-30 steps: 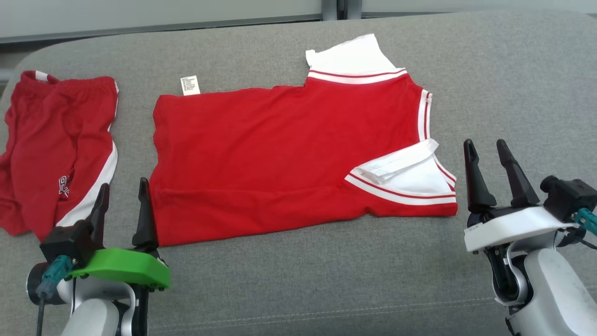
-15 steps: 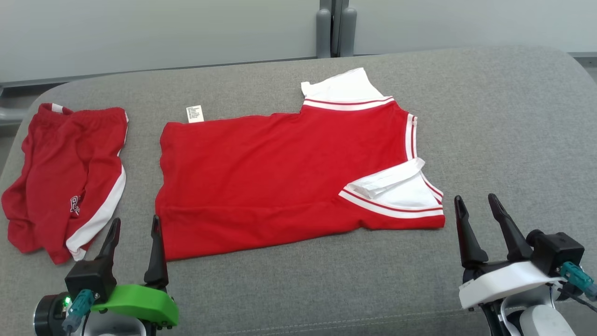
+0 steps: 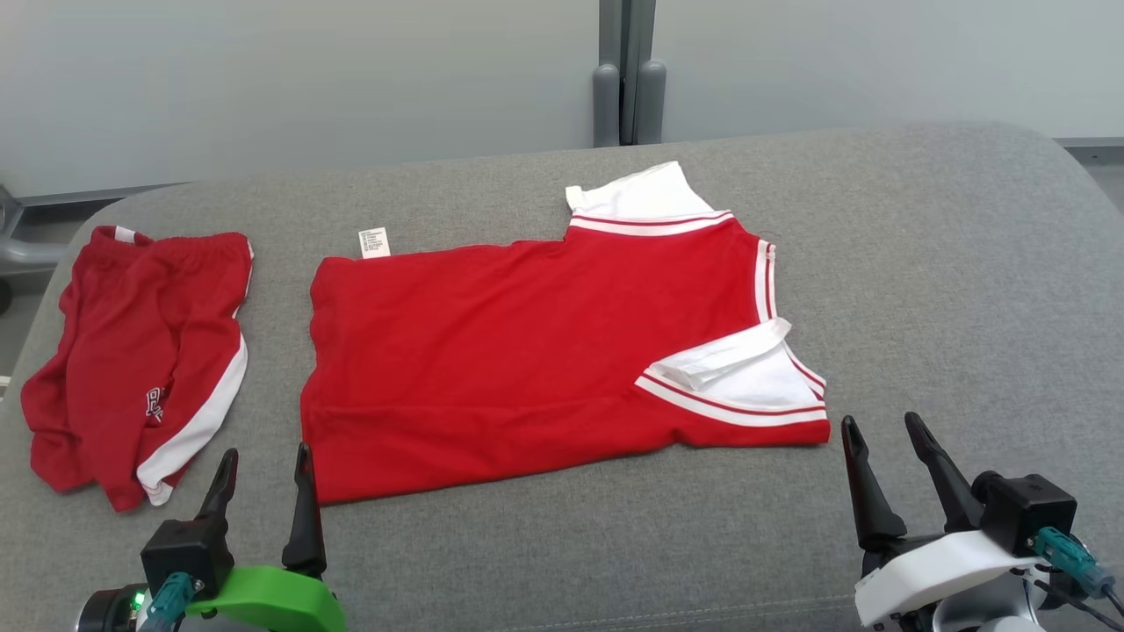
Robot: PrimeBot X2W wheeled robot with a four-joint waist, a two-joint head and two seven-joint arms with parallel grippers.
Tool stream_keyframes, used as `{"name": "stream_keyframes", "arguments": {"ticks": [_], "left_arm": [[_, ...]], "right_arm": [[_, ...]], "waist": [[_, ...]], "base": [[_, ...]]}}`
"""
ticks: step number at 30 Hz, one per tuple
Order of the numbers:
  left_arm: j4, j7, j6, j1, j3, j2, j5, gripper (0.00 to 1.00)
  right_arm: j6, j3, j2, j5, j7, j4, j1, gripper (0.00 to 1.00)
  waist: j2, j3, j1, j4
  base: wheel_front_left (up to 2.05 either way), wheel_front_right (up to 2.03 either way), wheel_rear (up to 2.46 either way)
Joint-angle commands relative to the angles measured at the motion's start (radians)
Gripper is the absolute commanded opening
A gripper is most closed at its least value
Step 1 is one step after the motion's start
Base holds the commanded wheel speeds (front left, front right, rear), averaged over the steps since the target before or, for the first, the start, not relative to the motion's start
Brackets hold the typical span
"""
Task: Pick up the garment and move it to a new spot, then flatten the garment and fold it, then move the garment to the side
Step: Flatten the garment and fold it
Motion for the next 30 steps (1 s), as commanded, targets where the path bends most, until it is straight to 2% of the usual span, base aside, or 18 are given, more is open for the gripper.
{"name": "stream_keyframes", "arguments": {"ticks": [1, 18, 30], "left_arm": [[0.001, 0.001, 0.005, 0.010, 0.001, 0.005, -0.001, 1.00], [0.041, 0.023, -0.010, -0.051, -0.039, -0.005, 0.006, 1.00], [0.206, 0.111, -0.098, -0.197, -0.085, -0.047, -0.046, 1.00]], "right_arm": [[0.000, 0.000, -0.001, -0.012, 0.006, -0.005, 0.015, 1.00], [0.000, -0.020, -0.013, -0.040, 0.054, -0.007, -0.005, 1.00], [0.000, -0.003, -0.085, -0.039, 0.113, 0.127, -0.116, 1.00]], "waist": [[0.0000, -0.001, 0.0000, 0.002], [0.0000, 0.030, 0.0000, 0.029], [0.0000, 0.141, 0.0000, 0.039]], "base": [[0.00, 0.00, 0.00], [0.00, 0.00, 0.00], [0.00, 0.00, 0.00]]}}
